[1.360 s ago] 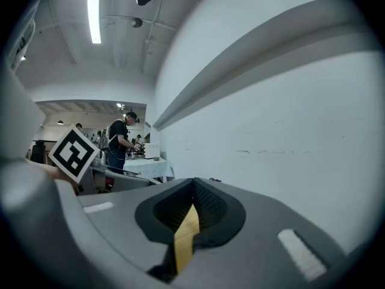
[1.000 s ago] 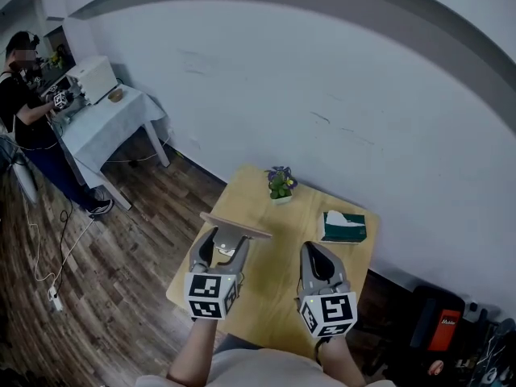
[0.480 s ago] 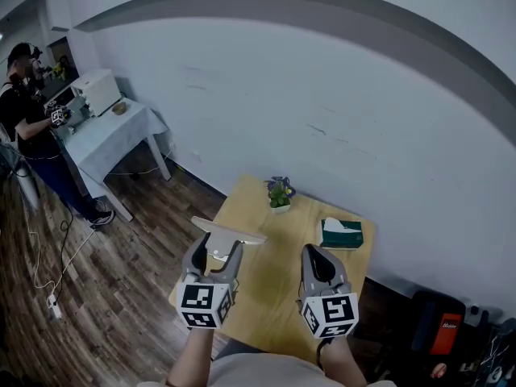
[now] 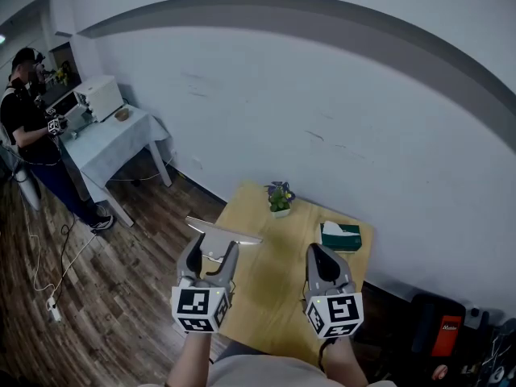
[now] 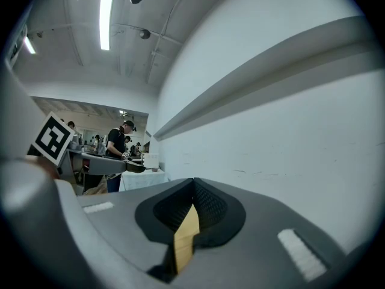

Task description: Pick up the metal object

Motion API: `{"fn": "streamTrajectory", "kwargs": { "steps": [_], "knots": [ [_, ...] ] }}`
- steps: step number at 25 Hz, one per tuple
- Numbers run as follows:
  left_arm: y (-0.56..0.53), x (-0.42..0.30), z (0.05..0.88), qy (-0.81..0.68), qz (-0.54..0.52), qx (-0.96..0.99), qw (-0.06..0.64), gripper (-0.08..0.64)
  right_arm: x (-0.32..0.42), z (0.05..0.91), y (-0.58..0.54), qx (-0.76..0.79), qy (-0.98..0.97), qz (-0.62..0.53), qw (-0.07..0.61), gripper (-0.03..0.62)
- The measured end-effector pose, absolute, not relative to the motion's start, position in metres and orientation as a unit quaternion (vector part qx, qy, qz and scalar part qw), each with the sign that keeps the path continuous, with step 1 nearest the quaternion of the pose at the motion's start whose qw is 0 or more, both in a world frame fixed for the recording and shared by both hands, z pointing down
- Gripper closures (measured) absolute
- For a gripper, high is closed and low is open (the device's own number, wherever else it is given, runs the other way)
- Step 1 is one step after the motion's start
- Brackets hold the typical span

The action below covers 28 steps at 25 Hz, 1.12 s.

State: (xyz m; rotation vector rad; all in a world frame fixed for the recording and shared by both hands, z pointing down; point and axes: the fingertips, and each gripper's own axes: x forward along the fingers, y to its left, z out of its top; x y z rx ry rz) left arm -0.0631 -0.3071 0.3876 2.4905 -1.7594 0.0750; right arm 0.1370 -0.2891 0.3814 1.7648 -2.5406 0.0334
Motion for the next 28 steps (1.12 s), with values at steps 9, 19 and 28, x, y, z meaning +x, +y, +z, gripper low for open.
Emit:
{"fn": "streamTrajectory", "kwargs": {
  "steps": [9,19,28],
  "knots": [
    [-0.296,-0.070,0.369,-0.589,0.002,0.807,0.028,0.255,0.142,0.372,-0.282,0.574,-0.819,0.001,0.018,0.591],
    [-0.287,-0.078,0.351,-0.604,-0.013,0.797,0.004,0.255,0.148,0.363,-0.276,0.577,-0.817,-0.008,0.008,0.591],
    [-0.278,-0.084,0.343,-0.611,-0.017,0.791,-0.010,0.255,0.151,0.353,-0.269,0.580,-0.814,-0.026,0.007,0.591]
  ]
}}
